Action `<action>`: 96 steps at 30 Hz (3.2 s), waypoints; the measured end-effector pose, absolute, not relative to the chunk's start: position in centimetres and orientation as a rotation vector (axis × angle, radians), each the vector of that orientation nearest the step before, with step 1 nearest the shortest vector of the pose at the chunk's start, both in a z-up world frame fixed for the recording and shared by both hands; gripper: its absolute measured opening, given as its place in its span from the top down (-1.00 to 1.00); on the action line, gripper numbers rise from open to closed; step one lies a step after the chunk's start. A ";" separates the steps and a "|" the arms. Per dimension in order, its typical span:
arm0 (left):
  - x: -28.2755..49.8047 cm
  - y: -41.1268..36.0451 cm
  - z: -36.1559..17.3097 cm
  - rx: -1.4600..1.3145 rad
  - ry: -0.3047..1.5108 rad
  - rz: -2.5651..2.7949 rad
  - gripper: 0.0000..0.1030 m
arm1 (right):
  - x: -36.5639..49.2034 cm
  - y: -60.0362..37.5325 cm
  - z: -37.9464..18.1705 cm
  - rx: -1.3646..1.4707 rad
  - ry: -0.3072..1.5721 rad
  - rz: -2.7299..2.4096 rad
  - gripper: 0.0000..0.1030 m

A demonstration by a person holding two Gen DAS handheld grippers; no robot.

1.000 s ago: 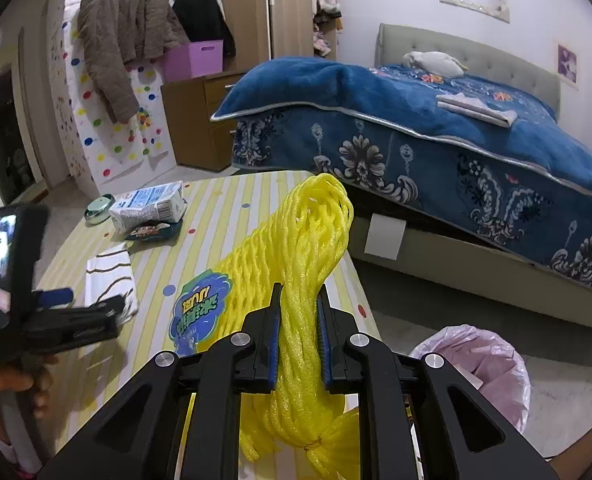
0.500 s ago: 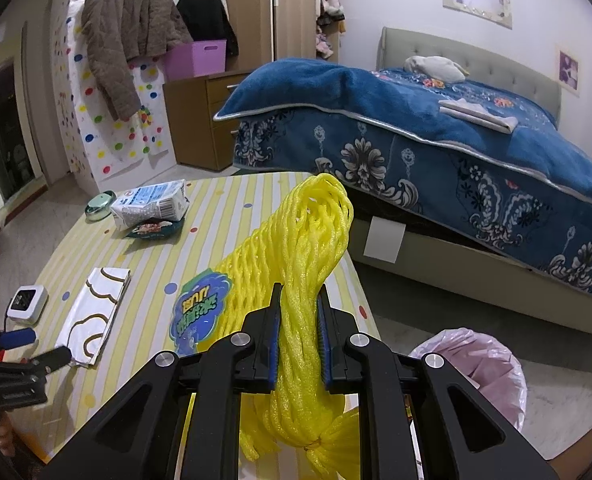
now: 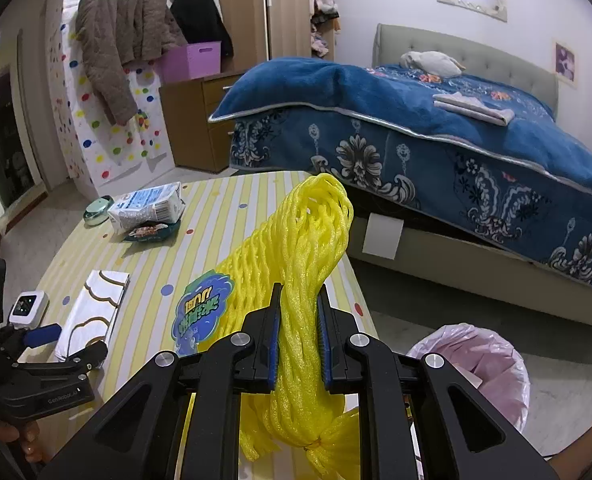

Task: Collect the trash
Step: 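Grasp the white brown-striped plastic bag with the left tool while the right holds the net, then carry bag and net over the wastebasket and open both tools, then move both open tools back over the table toward the carton and wrapper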

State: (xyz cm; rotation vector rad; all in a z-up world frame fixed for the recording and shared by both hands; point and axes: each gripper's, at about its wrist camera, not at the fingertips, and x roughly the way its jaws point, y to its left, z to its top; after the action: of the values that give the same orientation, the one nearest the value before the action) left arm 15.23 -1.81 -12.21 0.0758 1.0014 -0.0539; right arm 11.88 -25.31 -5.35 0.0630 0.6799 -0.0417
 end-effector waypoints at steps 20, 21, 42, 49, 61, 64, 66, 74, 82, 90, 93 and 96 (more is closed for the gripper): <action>10.3 -3.5 -6.0 -0.025 0.844 -0.263 0.87 | 9.0 -29.2 -3.6 0.137 0.675 -0.060 0.70; 10.0 -4.3 -5.6 -0.022 0.830 -0.280 0.87 | 8.6 -29.7 -3.4 0.119 0.679 -0.081 0.70; 7.4 -22.3 -6.4 0.121 0.805 -0.656 0.87 | 0.2 -41.7 -5.3 0.083 0.732 -0.398 0.65; 7.9 -27.9 -8.1 0.183 0.848 -0.746 0.87 | -0.1 -45.4 -7.7 0.129 0.776 -0.465 0.65; 10.2 -33.5 -11.2 0.269 0.910 -0.802 0.84 | 2.6 -49.2 -12.1 0.195 0.842 -0.490 0.63; 11.0 -34.1 -11.5 0.274 0.926 -0.812 0.66 | 3.5 -49.7 -13.3 0.220 0.858 -0.470 0.51; 11.5 -34.6 -11.9 0.277 0.940 -0.818 0.24 | 4.1 -50.1 -14.1 0.237 0.873 -0.449 -0.03; 11.9 -32.3 -10.9 0.183 0.941 -0.802 -0.23 | 2.5 -50.4 -12.9 0.291 0.826 -0.465 -0.33; 10.2 -25.6 -6.8 0.146 0.826 -0.654 -0.29 | -1.5 -48.0 -7.7 0.283 0.729 -0.434 -0.33; 8.1 -18.7 -4.3 0.124 0.762 -0.527 -0.34 | -1.9 -42.8 -3.4 0.213 0.669 -0.335 -0.32; 7.6 -15.6 -3.8 0.100 0.749 -0.480 -0.35 | -1.4 -40.4 -2.5 0.180 0.661 -0.291 -0.32; 7.4 -12.1 -3.5 0.081 0.738 -0.418 -0.36 | -0.5 -37.7 -1.9 0.149 0.663 -0.239 -0.32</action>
State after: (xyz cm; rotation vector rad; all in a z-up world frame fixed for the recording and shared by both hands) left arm 7.39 -12.12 -3.54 0.0809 0.7378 -0.4179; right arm -0.50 -37.71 -1.93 0.1488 0.6628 -0.2386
